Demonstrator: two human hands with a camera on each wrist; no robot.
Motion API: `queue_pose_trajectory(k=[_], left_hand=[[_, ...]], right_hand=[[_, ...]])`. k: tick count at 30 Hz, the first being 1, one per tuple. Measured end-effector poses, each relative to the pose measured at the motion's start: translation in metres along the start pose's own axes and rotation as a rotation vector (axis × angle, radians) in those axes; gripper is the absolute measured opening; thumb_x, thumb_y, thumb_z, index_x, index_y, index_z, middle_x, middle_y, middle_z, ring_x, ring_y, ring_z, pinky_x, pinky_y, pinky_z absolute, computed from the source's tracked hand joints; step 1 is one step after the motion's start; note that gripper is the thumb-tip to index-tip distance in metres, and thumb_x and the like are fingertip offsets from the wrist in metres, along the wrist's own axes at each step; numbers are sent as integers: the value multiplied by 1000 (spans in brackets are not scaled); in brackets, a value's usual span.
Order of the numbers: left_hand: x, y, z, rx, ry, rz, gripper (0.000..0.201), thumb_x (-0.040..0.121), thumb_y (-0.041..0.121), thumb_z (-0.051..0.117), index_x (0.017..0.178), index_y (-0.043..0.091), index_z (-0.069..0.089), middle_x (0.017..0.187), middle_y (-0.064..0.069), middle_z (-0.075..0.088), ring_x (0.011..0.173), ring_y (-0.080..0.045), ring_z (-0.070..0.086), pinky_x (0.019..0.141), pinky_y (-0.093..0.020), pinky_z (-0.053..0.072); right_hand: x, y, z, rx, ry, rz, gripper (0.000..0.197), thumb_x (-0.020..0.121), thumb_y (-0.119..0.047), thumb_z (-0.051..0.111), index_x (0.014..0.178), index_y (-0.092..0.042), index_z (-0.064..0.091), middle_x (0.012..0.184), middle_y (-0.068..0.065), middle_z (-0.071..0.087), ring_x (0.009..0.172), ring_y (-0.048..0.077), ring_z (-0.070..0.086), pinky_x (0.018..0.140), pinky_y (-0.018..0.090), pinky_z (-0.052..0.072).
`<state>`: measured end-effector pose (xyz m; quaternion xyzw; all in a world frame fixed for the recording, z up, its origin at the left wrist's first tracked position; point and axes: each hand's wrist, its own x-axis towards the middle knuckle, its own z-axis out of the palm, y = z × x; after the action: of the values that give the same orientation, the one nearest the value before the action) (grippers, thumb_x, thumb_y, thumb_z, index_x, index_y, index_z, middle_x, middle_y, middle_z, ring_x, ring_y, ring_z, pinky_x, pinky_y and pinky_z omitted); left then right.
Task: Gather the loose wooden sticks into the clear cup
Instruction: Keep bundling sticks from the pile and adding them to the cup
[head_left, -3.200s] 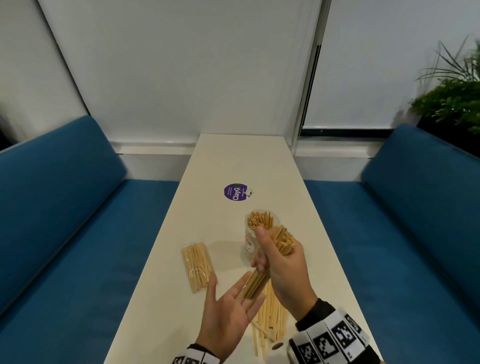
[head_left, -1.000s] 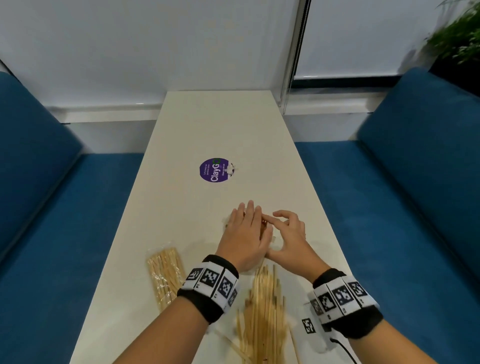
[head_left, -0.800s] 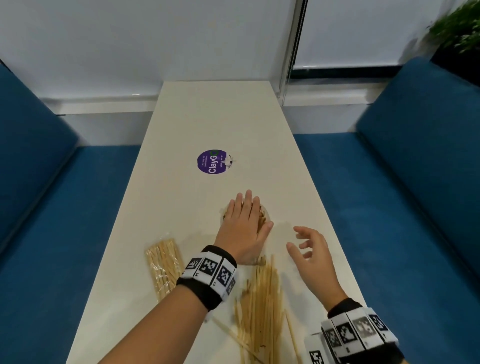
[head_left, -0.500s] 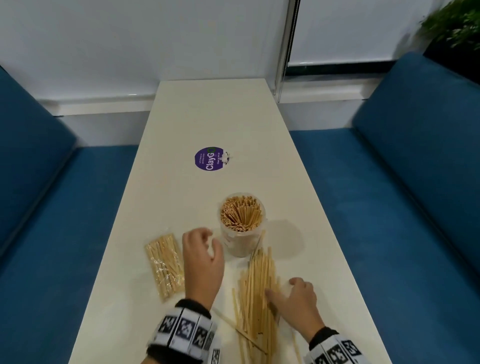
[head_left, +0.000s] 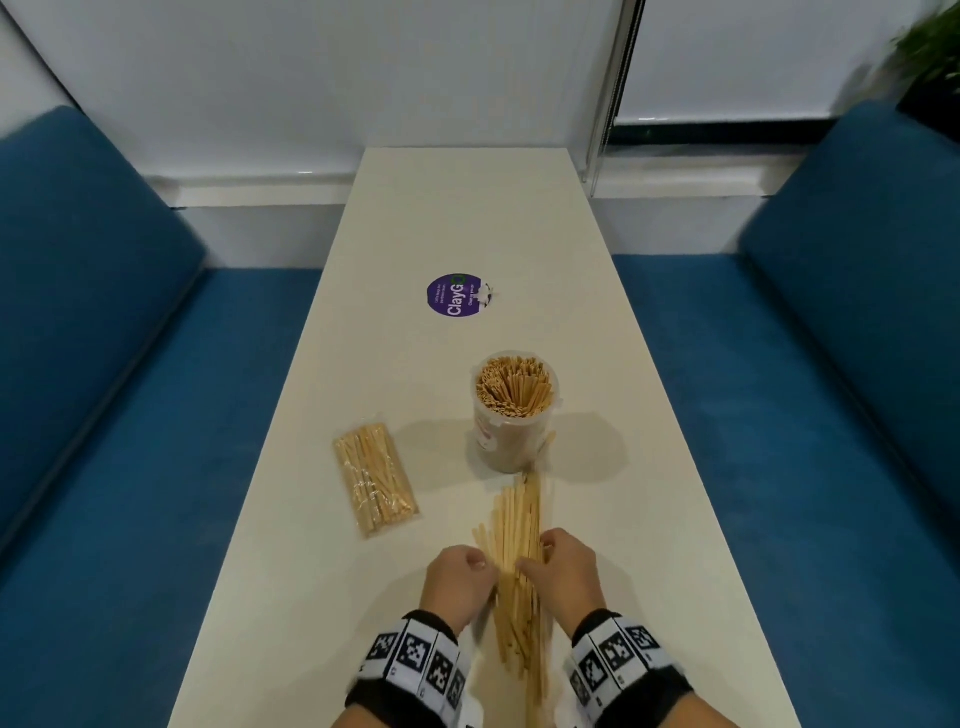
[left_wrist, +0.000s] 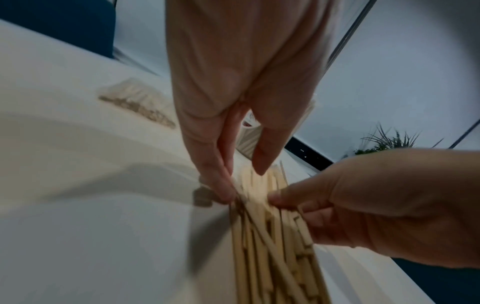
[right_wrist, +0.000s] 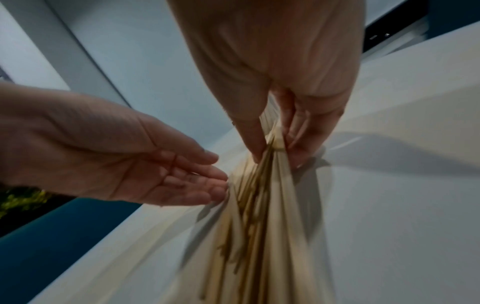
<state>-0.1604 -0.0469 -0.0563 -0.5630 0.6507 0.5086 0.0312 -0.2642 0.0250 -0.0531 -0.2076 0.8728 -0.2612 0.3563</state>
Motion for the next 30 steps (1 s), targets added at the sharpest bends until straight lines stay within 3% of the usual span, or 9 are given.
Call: queue_pose_trajectory(k=[2,6,10,12,14,17,21,25,30], left_hand=[[1,-3,7,-76,-4,-26,39,86,23,62,121,8,57,118,-7,62,106,-19,58,95,-26,46],[0,-11,16,-307,-115,-30,46,84,26,67,122,4,56,111,-7,66,99,-17,62,90,-27,51],[-5,-14,19,-384,-213,30,27,91,28,57,103,7,69,91,-6,72,81,-15,67,72,-23,53],[-7,-13,17,-407,-212,22,30,92,33,55,96,8,70,91,-9,72,85,-20,68,79,-30,55],[-8,-12,16,-414,-208,-6,31,92,36,53,97,9,68,92,-9,71,85,-20,66,72,-28,53],[-9,-10,17,-482,-237,-55,28,94,32,50,105,7,59,94,-8,67,83,-18,64,64,-24,51],[-10,-9,16,-525,-259,-110,44,94,31,49,126,2,48,114,-16,63,103,-27,62,88,-38,54],[-19,-6,9,-643,-354,-93,32,99,23,41,112,0,58,82,-12,67,70,-21,65,56,-27,51],[-26,-9,4,-698,-430,1,38,100,32,37,109,4,62,63,-7,55,52,-16,51,47,-26,45]], right_hand=[[-4,2,-3,44,-7,15,45,85,-19,66,126,-5,54,125,9,58,112,19,55,82,16,40],[-8,7,-3,143,-26,46,42,82,-17,69,121,-4,60,115,12,64,108,22,59,93,26,45],[-13,6,0,180,-79,-3,12,81,-11,63,80,-6,74,63,5,61,62,17,55,66,34,53],[-18,6,3,170,-97,-56,24,83,-10,59,62,-11,68,54,0,53,55,13,47,55,25,43],[-22,5,5,167,-107,-103,35,86,-10,56,54,-23,63,51,-5,52,51,7,46,51,15,38],[-28,1,8,197,-96,-135,27,85,-5,55,68,-22,66,56,-8,55,53,4,49,52,12,39],[-30,1,9,230,12,-134,10,79,-5,61,77,-15,59,61,-4,55,57,6,52,49,10,41],[-34,-2,10,239,32,-159,19,77,-4,63,65,-14,54,58,0,57,53,10,54,50,17,46],[-36,-6,3,336,-53,-167,18,83,-3,60,68,-14,65,62,2,68,50,5,64,52,17,51]])
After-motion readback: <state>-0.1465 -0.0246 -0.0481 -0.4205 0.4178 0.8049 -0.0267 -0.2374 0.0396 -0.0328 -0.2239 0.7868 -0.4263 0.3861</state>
